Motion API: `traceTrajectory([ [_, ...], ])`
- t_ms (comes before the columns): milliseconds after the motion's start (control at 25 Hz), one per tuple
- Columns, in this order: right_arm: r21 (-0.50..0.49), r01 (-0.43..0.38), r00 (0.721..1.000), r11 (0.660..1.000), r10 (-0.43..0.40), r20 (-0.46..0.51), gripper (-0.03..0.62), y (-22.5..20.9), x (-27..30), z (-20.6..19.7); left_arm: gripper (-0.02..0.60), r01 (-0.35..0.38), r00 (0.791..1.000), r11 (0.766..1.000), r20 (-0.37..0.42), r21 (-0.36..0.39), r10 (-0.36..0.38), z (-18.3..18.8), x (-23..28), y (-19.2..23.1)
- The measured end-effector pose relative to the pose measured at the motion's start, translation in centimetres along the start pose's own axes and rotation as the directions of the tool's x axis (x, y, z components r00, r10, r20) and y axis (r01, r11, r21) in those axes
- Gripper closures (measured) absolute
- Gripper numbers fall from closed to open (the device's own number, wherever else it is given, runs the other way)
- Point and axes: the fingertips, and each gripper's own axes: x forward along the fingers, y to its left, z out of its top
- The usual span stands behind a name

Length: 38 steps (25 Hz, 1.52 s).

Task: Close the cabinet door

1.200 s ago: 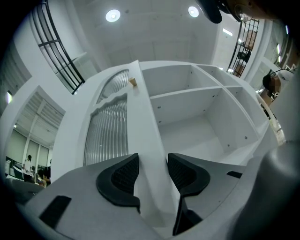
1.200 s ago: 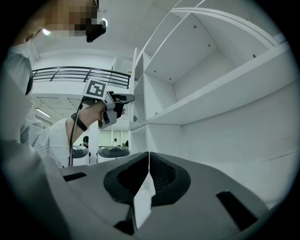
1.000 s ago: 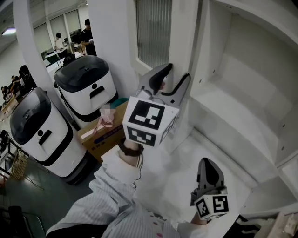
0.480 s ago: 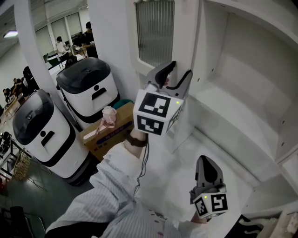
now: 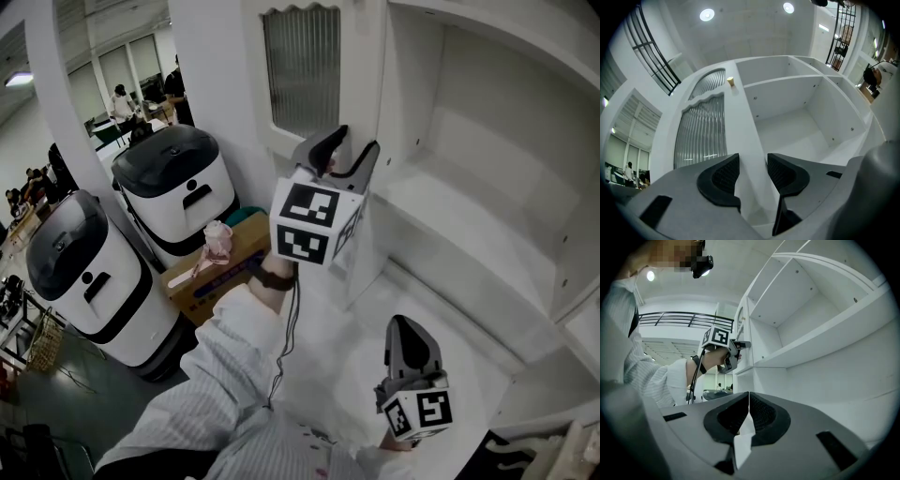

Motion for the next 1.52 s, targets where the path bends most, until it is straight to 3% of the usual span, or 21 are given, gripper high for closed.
traceTrajectory([
  [800,-0.002,-0.024,1.0,1.0,0.024,-0.003,0.58,1.3,-0.2,0.3,0.42,0.0,1.0,1.0,-0.025,-0.031,-0.001,-0.6,-0.2,-0.6],
  [920,-0.012,-0.021,1.0,1.0,0.021,-0.004,0.58,1.5,-0.5,0.7,0.46,0.017,1.0,0.999,-0.025,-0.036,-0.018,-0.5,-0.7,-1.1],
  [1040,-0.02,-0.017,1.0,1.0,0.017,-0.007,0.58,1.6,-0.7,0.9,0.55,0.045,0.998,0.998,-0.053,-0.032,-0.047,-1.1,-1.3,-1.9],
  [1160,-0.029,-0.017,1.0,0.999,0.016,-0.012,0.58,1.9,-0.7,1.0,0.551,0.075,0.994,0.997,-0.078,-0.027,-0.077,-1.7,-2.4,-2.8],
  [1520,-0.051,-0.018,0.998,0.999,0.016,-0.053,0.58,2.5,-0.4,0.8,0.555,0.17,0.976,0.979,-0.117,-0.111,-0.183,-5.3,-8.7,-6.8],
])
